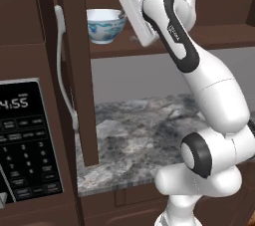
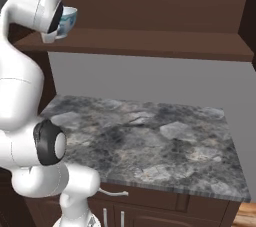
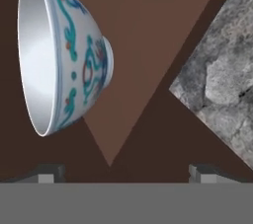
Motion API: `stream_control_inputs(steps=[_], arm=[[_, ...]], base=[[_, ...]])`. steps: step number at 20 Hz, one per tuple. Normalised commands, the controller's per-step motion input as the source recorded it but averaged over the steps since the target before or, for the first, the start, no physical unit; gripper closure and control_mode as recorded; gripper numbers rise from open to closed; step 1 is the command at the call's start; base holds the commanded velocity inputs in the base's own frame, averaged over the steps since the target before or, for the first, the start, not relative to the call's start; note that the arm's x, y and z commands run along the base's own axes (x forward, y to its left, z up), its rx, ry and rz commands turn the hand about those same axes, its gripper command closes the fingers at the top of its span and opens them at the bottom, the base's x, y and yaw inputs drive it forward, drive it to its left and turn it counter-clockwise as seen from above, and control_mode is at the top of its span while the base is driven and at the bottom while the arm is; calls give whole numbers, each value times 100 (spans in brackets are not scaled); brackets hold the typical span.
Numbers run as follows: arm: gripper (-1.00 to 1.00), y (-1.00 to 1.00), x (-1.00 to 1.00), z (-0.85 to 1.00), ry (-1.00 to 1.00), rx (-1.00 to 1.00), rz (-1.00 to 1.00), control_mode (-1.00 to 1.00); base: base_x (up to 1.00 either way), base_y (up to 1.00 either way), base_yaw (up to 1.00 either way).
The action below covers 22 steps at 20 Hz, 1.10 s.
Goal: Pick up the bowls from the cabinet and place each bowl in front of a stool on the dining counter.
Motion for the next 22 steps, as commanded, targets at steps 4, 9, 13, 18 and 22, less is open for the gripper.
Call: stream_control_inputs(steps=[4,9,13,18,22], arm=[[-100,0,49,-4,0,0,0,-100],[-100,2,40,0,1,0,0,-100],[-100,9,44,0,3,0,0,-100],[-100,14,40,0,5,0,0,-100],[-100,17,44,0,7,0,0,-100]], base=[[0,0,0],[0,0,0],[0,0,0],[0,0,0],[0,0,0]])
